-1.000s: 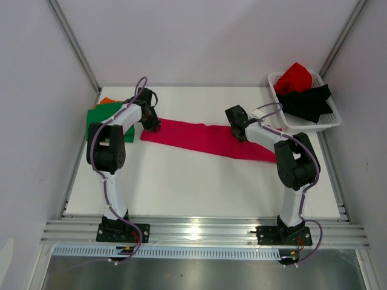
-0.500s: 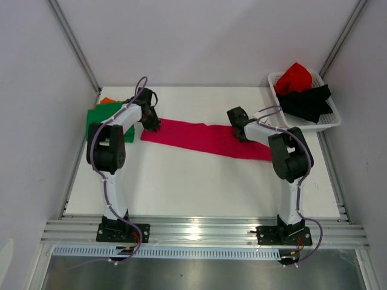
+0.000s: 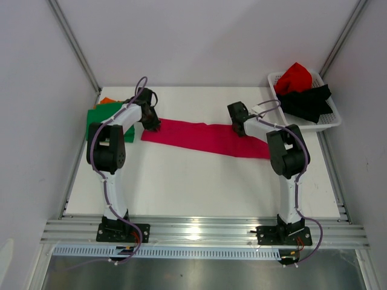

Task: Fold and stack the t-shirts
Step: Fold the other side of the tshirt into a rectangle

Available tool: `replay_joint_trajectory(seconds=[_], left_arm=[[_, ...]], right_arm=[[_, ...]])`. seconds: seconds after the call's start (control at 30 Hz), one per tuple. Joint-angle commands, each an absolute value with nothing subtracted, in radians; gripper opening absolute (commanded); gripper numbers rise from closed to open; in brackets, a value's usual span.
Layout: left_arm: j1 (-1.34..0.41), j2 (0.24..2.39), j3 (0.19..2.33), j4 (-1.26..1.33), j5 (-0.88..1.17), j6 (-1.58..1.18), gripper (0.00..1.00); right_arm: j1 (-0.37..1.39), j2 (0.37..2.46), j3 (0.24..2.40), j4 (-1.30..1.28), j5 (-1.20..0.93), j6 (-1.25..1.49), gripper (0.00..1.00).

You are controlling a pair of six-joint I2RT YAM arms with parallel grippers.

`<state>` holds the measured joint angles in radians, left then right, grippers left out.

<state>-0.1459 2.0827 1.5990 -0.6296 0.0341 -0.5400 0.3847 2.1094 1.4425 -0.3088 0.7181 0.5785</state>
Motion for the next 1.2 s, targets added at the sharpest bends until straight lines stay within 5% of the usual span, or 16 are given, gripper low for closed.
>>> replay_joint_trajectory(seconds=[0.0,0.47,0.83,1.17], left_arm=[[-0.152,2.048,1.595,-0.612,0.048,-0.518,0.20],[-0.152,2.045,1.588,-0.595,0.044,-0.509,0.20],[-0.150,1.967,1.542,-0.563,0.185,-0.518,0.25],[-0.150,1.849,1.479,-0.508,0.330,-0.531,0.28]], right_arm=[[0.374,2.125,1.500,-0.203,0.721,0.500,0.23],[0.377,2.083,1.497,-0.012,0.666,0.348,0.23],[0.466,1.889,1.326,-0.167,0.632,0.485,0.23],[0.581,1.824,1.148,0.027,0.430,0.459,0.24]])
